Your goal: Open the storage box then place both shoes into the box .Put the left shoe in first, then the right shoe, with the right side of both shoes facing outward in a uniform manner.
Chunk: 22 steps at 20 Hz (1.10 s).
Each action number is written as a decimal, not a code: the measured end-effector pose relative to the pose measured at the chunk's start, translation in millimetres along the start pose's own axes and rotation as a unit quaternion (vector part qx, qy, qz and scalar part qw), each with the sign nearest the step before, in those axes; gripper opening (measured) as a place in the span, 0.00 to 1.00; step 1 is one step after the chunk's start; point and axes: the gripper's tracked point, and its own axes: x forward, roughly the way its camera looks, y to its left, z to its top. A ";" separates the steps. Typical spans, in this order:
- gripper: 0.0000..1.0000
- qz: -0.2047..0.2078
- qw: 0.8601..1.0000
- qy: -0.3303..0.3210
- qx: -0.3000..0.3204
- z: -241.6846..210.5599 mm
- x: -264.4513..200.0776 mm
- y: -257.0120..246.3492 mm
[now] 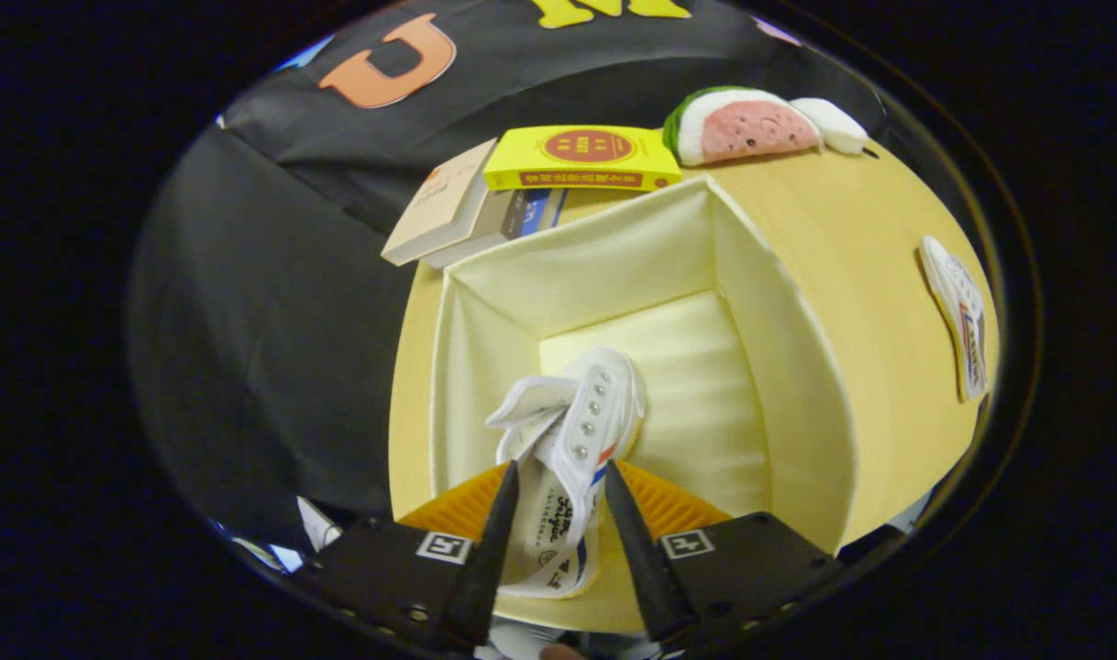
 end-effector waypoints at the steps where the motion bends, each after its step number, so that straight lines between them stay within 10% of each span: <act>1: 0.71 -0.001 1.000 -0.007 -0.012 3.1 -5.0 0.2; 9: 0.94 0.013 0.987 -0.117 -0.110 41.4 -72.5 -16.8; 22: 0.95 0.004 0.948 -0.262 -0.178 103.9 -208.3 -172.4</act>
